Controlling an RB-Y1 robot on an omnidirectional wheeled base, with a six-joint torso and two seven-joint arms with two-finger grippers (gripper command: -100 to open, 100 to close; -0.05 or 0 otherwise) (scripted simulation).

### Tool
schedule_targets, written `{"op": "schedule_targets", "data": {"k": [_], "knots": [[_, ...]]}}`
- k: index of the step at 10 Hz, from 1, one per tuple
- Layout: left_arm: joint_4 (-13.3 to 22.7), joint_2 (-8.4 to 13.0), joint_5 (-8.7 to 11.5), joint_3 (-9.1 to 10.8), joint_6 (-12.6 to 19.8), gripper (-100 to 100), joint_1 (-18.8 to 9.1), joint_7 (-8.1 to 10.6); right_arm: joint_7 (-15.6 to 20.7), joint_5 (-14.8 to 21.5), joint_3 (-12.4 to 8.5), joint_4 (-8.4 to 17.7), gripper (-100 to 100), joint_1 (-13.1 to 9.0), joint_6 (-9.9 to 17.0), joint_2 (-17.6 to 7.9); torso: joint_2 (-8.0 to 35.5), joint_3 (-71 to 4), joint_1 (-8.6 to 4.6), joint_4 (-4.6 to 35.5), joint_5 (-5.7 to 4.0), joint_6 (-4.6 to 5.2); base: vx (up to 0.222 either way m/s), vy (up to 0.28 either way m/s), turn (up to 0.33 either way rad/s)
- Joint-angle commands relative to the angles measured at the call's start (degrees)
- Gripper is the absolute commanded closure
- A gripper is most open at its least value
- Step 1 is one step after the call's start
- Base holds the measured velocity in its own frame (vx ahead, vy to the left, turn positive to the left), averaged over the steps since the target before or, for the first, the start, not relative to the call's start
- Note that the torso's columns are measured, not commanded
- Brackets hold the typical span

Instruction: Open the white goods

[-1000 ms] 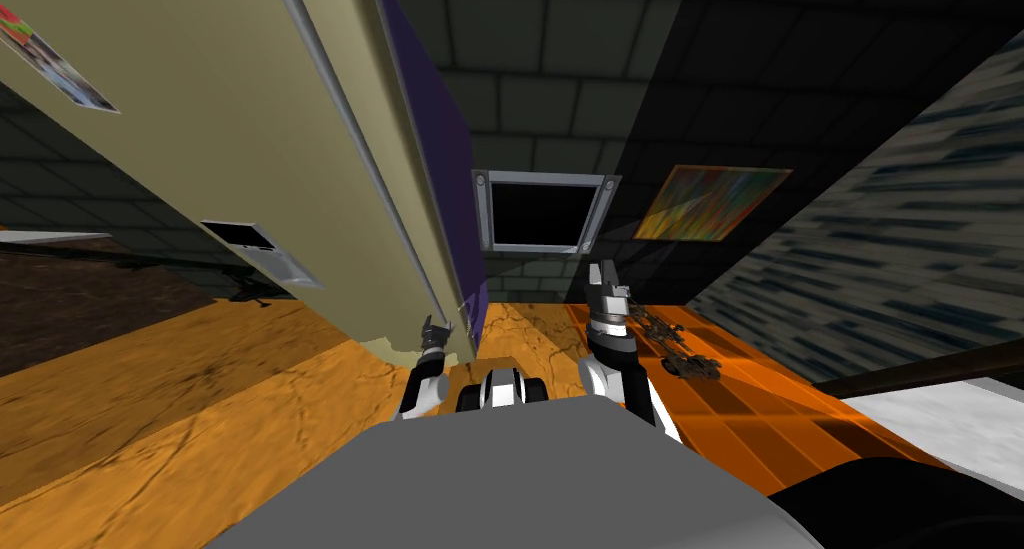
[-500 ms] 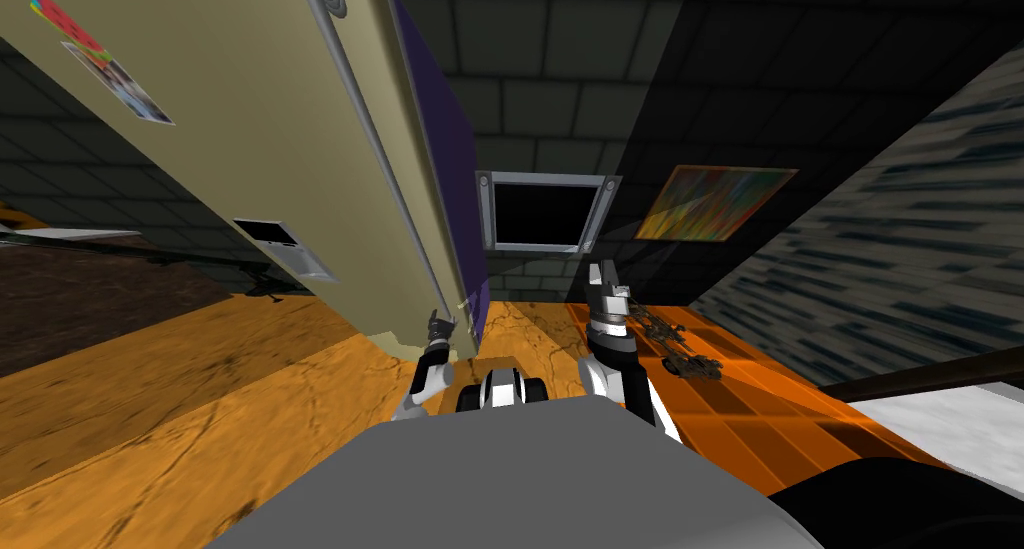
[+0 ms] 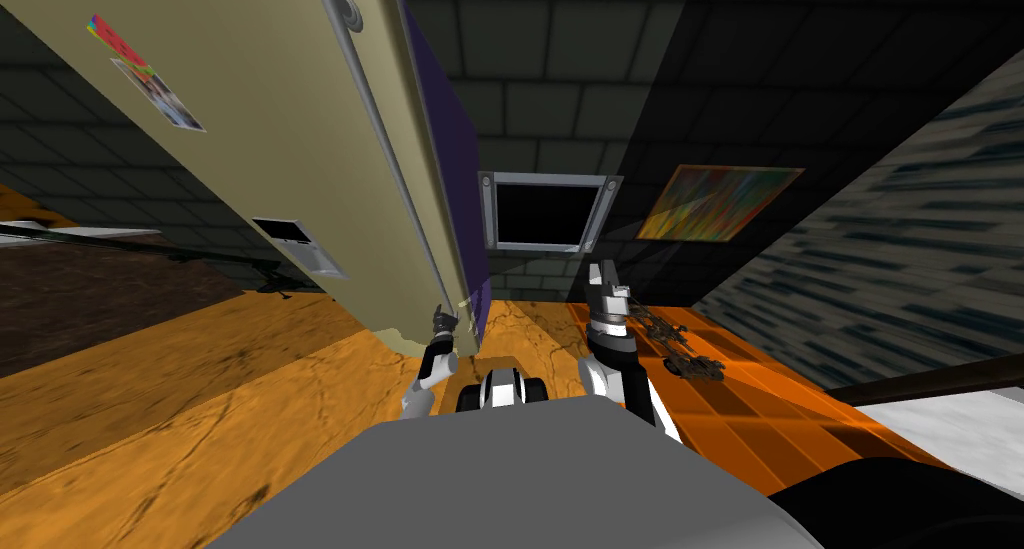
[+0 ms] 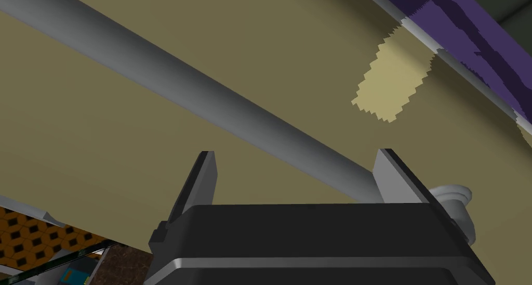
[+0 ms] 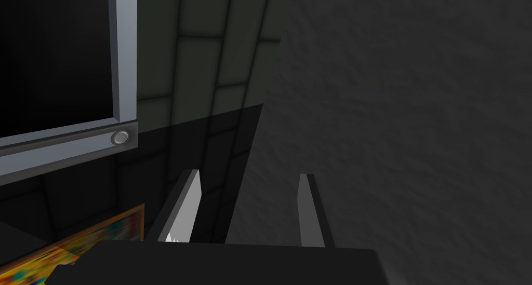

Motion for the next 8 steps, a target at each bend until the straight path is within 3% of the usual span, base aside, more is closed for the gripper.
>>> {"op": "schedule_targets", "data": {"k": [1,4,5,8], "knots": [[4.8,0.2,0.5,0.82,-0.8,-100,-4.5,-0.57,0.0,0.0,0.0,0.0,0,0.0,0.0,0.0,0.0,0.0,-0.01,0.0,0.0,0.0,-0.066,0.004,0.055],[10.0,0.5,0.9,1.42,-1.4,-100,-10.0,-0.91,0.0,0.0,0.0,0.0,0,0.0,0.0,0.0,0.0,0.0,0.0,0.0,-0.03,-0.05,-0.062,0.009,0.033],[11.2,0.5,0.9,1.42,-1.4,-100,-10.3,-0.91,0.0,0.0,0.0,0.0,0,0.0,0.0,0.0,0.0,0.0,-0.01,0.1,-0.04,-0.05,-0.022,0.003,0.005],[17.1,1.0,1.6,2.63,-2.4,-100,-16.2,-1.59,0.0,0.0,0.0,0.0,0,0.0,0.0,0.0,0.0,0.0,0.0,0.0,-0.02,-0.02,-0.052,0.003,0.045]]}}
